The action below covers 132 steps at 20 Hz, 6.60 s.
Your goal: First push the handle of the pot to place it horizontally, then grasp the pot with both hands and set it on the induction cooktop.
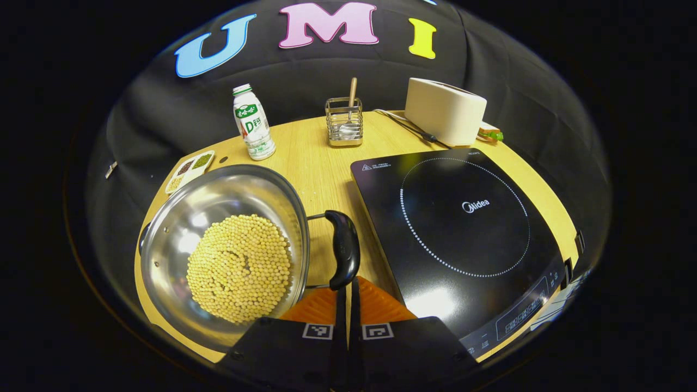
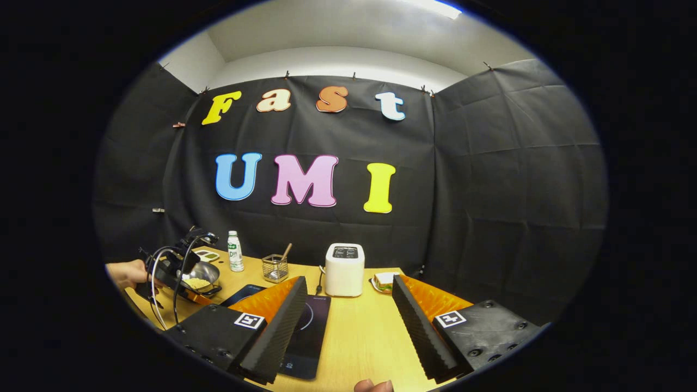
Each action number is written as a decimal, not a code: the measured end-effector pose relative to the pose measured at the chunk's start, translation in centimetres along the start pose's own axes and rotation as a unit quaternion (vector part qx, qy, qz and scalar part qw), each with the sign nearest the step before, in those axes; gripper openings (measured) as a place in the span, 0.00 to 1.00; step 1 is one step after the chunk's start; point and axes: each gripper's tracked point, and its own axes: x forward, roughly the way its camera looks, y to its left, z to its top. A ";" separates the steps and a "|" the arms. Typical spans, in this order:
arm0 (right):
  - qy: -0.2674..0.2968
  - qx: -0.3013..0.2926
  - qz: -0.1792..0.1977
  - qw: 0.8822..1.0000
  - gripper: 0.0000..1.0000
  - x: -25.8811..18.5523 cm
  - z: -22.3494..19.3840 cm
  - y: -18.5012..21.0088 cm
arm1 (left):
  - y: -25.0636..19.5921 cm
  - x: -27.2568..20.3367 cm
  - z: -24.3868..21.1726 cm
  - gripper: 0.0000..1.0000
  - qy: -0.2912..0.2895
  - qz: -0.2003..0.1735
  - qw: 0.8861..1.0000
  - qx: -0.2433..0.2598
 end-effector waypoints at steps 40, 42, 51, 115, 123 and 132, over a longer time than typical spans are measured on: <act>0.466 0.184 0.180 0.846 0.99 15.4 -20.0 37.6 | 32.8 -1.6 0.7 0.86 -0.034 0.092 0.988 -0.122; 0.473 0.182 0.176 0.844 0.99 15.7 -20.5 37.8 | 32.4 -0.6 0.4 0.82 -0.027 0.079 0.989 -0.120; 0.501 0.154 0.156 0.837 0.95 17.4 -24.6 39.9 | 32.3 -1.3 -0.7 0.65 -0.015 0.066 0.989 -0.129; 0.473 0.149 0.032 0.868 0.54 15.8 -20.6 3.6 | -1.1 -0.7 10.0 0.52 -0.033 -0.006 0.998 -0.056; 0.474 0.150 0.032 0.867 0.54 15.8 -20.6 3.7 | -1.1 -0.7 10.0 0.52 -0.038 -0.008 0.998 -0.058; 0.473 0.154 0.034 0.867 0.54 15.8 -20.5 3.7 | -1.1 -0.8 10.1 0.54 -0.045 -0.006 0.997 -0.059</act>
